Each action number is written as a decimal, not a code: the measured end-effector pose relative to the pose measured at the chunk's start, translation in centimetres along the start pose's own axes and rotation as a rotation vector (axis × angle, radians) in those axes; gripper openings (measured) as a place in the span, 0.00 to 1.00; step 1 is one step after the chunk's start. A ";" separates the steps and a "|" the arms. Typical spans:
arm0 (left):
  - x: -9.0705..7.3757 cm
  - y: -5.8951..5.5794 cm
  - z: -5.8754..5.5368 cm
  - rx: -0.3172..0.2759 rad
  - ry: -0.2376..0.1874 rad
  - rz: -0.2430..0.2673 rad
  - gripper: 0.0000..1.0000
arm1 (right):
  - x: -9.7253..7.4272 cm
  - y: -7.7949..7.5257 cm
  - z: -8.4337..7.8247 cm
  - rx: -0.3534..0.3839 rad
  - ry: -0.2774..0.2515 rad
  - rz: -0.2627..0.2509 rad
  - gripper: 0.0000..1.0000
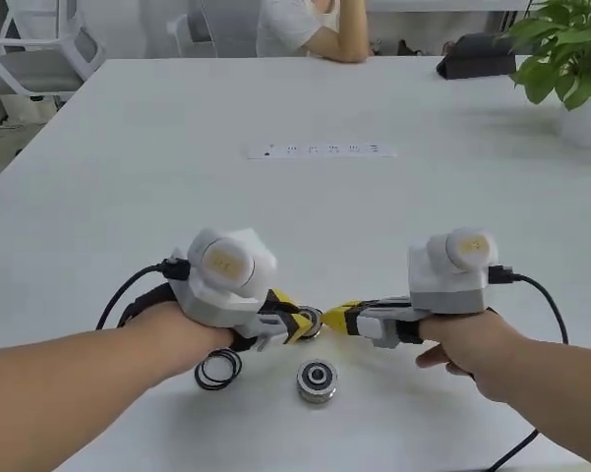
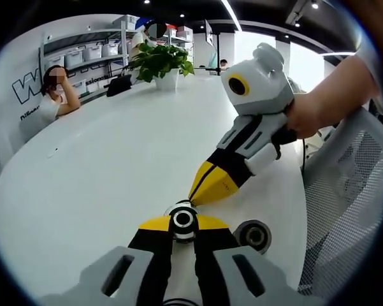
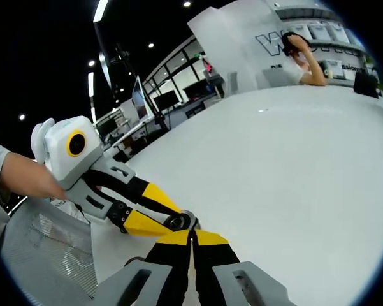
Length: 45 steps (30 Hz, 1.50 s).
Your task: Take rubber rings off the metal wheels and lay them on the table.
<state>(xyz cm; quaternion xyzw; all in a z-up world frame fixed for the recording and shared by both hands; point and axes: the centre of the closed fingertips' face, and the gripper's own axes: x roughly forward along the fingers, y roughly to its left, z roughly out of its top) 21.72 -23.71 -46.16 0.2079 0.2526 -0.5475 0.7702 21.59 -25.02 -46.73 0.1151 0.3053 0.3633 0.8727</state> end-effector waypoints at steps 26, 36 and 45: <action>-0.1 -0.2 -0.1 0.007 0.006 0.015 0.07 | 0.2 1.5 0.3 0.026 0.002 0.029 0.00; -0.2 -0.2 -0.2 0.007 0.003 0.017 0.07 | 0.2 2.0 0.3 0.033 -0.001 0.053 0.00; -0.3 -0.4 -0.2 0.003 0.003 0.015 0.07 | 0.0 2.8 0.6 0.057 -0.018 0.102 0.00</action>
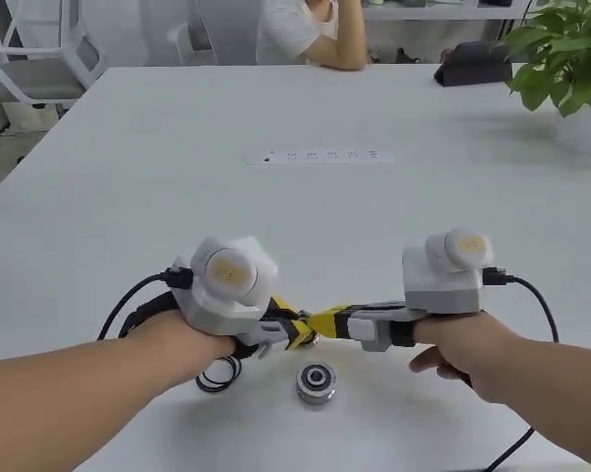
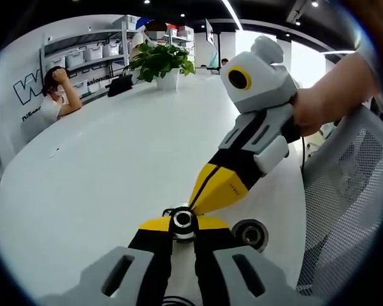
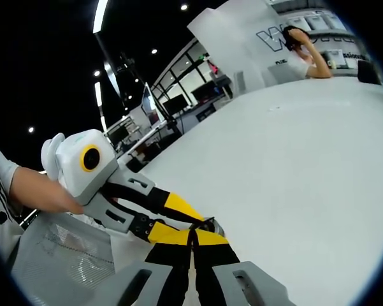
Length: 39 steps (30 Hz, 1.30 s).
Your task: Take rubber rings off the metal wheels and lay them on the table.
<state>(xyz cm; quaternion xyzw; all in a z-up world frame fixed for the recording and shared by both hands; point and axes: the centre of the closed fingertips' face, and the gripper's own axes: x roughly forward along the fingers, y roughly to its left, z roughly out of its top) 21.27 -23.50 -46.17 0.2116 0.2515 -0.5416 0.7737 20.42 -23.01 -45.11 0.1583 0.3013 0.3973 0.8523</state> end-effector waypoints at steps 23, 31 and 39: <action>0.0 0.0 0.0 -0.012 -0.013 -0.002 0.07 | -0.3 -0.6 0.0 0.010 -0.008 -0.015 0.00; -0.1 0.1 0.1 0.019 -0.011 0.000 0.10 | -0.3 -0.5 0.0 0.003 -0.006 -0.013 0.00; -0.4 0.0 0.0 0.011 -0.009 -0.024 0.11 | -0.4 -0.3 0.2 0.006 -0.013 -0.009 0.00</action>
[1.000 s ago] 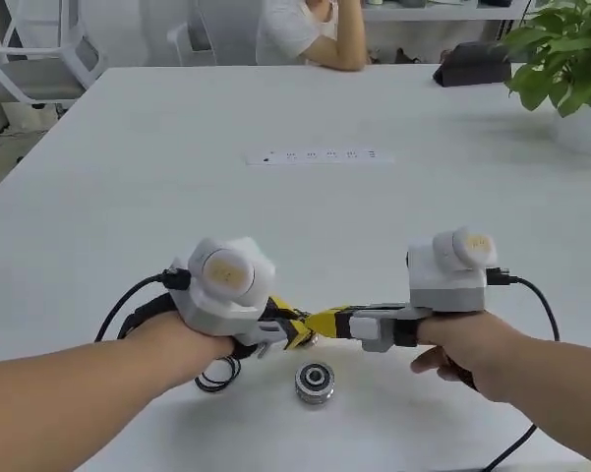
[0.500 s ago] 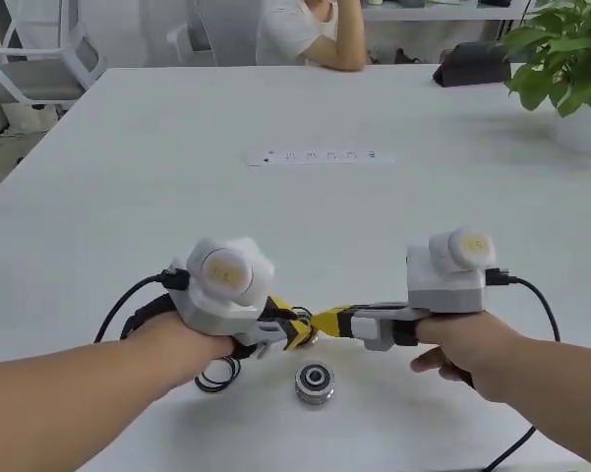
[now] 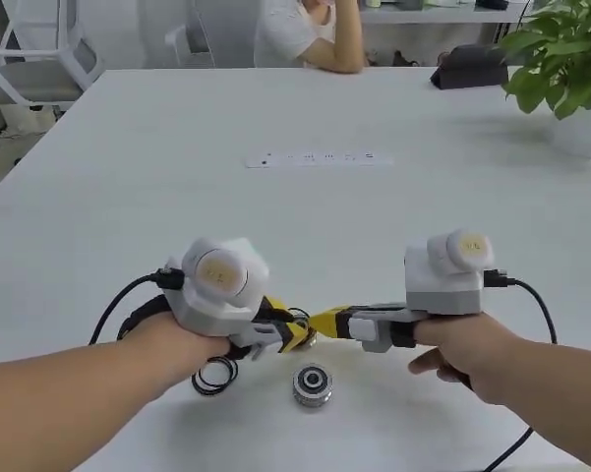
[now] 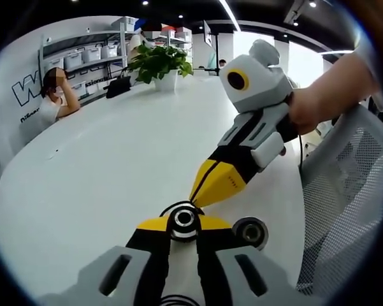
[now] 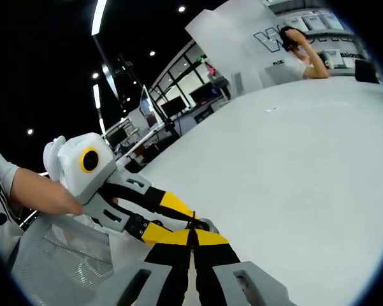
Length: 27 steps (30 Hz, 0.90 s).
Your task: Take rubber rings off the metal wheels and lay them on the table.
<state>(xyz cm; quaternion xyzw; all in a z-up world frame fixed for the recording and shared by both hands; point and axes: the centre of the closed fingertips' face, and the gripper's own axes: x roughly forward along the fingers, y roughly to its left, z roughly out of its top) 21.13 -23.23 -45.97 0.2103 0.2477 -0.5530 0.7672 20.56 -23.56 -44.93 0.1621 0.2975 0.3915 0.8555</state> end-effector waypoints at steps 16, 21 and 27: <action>-2.0 -0.6 1.0 -0.004 -0.053 -0.035 0.25 | -0.2 0.7 0.7 0.013 -0.026 0.021 0.00; -3.0 -0.7 1.2 -0.015 -0.064 -0.037 0.29 | -0.4 0.9 1.1 0.015 -0.037 0.023 0.00; -4.8 -0.9 1.6 -0.019 -0.090 -0.039 0.34 | -0.5 1.4 1.3 0.013 -0.043 0.033 0.00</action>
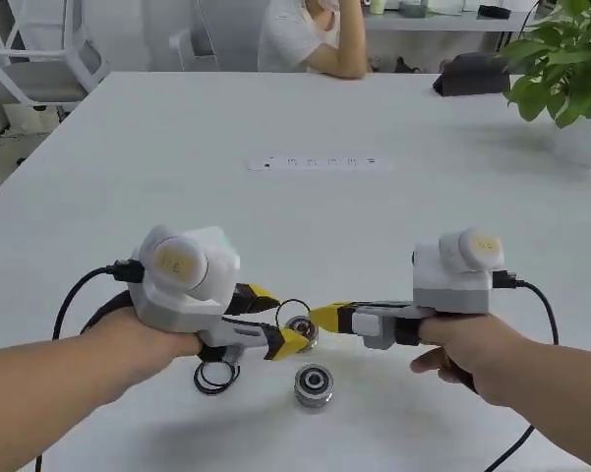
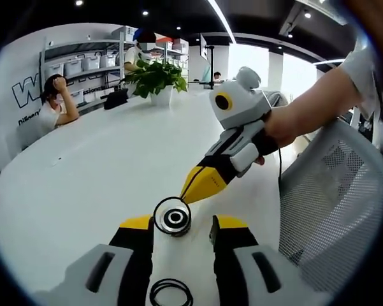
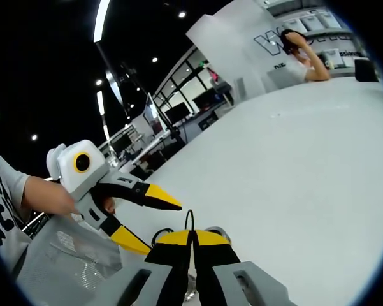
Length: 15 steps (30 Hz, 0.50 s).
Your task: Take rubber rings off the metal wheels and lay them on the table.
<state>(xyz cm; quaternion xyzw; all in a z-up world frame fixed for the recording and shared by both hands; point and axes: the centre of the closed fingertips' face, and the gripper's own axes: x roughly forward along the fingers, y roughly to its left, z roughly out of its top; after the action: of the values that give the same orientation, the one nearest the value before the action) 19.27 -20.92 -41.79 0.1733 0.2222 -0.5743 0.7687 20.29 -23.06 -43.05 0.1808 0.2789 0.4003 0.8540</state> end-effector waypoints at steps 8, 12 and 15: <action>-2.5 0.1 0.4 -0.022 -0.037 0.010 0.40 | 0.1 0.9 0.4 0.002 -0.005 0.022 0.00; -3.9 -0.2 0.1 -0.034 -0.045 0.014 0.43 | 0.2 1.5 0.3 0.002 0.000 0.036 0.00; -4.8 0.1 -0.2 -0.045 -0.049 0.025 0.46 | 0.4 1.9 0.1 -0.004 0.012 0.045 0.00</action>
<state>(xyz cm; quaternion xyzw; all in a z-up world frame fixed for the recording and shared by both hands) 18.19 -16.94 -39.33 0.1448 0.2141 -0.5635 0.7847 19.49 -21.61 -42.08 0.1830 0.2792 0.4208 0.8435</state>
